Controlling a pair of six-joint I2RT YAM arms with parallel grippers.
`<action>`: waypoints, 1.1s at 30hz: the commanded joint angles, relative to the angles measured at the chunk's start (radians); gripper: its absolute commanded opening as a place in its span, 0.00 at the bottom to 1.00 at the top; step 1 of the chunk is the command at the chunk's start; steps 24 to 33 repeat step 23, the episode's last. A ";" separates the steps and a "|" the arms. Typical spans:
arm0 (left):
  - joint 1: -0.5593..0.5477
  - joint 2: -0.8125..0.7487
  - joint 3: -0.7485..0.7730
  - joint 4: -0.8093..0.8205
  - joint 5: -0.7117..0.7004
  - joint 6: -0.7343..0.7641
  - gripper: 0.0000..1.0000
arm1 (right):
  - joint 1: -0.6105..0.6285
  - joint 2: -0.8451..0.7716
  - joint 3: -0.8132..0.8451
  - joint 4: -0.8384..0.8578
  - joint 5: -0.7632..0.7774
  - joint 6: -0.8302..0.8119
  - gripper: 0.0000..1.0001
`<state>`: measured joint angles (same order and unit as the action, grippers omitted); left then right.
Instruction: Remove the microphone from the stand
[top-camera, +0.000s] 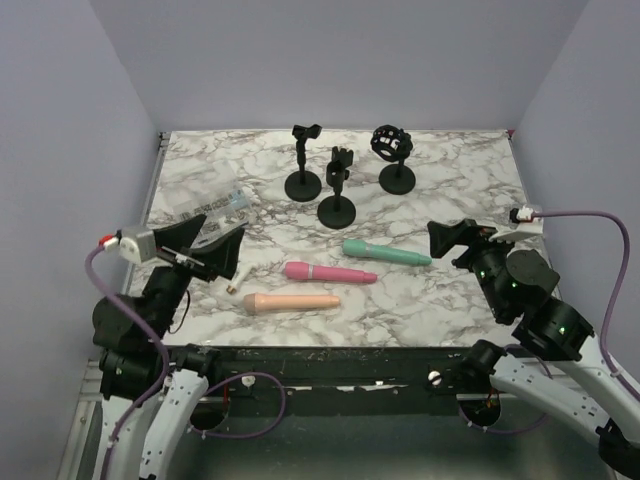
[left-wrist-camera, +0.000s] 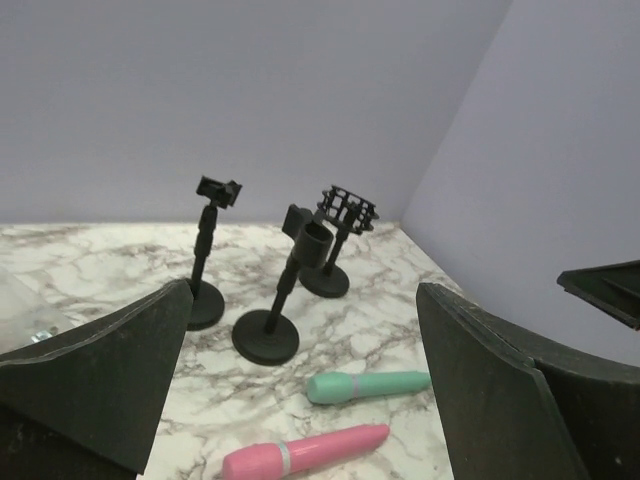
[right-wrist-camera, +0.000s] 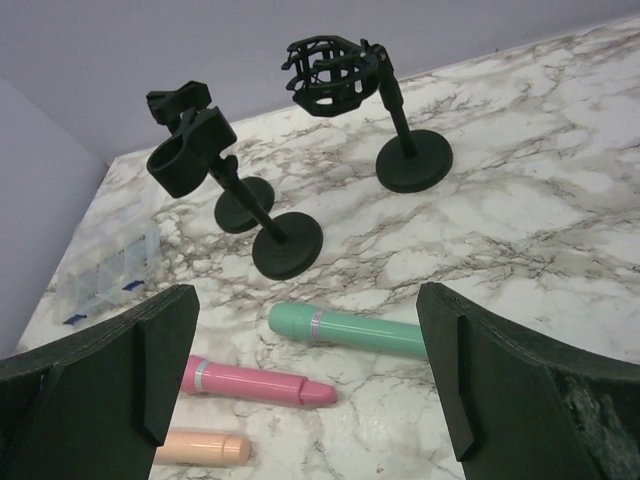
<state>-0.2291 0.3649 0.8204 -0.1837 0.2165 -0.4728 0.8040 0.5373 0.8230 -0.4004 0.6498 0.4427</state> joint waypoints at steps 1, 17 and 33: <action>0.001 -0.219 -0.097 -0.039 -0.133 0.064 0.99 | 0.004 -0.041 0.044 -0.069 0.028 -0.009 1.00; 0.002 -0.448 -0.200 -0.005 -0.282 0.091 0.99 | 0.005 -0.256 0.037 -0.102 -0.019 -0.016 1.00; 0.002 -0.422 -0.200 0.012 -0.273 0.094 0.99 | 0.005 -0.325 0.008 -0.103 0.048 0.046 1.00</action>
